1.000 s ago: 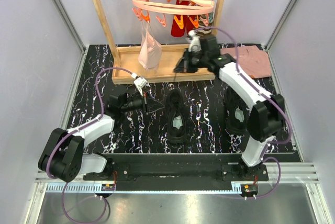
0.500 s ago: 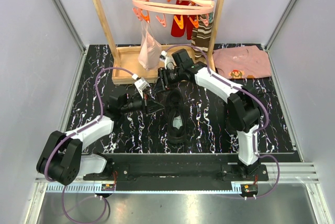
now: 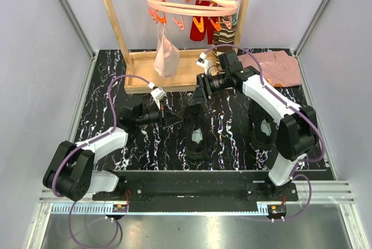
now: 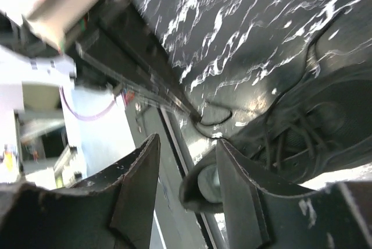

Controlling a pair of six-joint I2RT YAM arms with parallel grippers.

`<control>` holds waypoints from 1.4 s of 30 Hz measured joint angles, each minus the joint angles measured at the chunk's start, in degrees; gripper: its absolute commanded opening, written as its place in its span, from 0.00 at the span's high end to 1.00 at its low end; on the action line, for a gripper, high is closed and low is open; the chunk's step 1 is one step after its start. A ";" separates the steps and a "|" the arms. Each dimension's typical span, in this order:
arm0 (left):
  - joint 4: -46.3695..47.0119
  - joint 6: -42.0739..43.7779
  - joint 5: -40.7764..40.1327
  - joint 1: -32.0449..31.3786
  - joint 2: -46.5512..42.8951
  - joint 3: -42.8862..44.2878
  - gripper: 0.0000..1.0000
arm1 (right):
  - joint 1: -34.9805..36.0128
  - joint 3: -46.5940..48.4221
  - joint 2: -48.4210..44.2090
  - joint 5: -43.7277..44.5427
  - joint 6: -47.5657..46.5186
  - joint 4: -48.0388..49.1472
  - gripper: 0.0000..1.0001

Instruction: Tie the shoes

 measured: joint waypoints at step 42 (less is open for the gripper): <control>1.14 -0.68 1.62 -0.26 4.31 3.45 1.00 | 3.89 -3.45 4.76 -0.33 -18.34 -3.32 0.67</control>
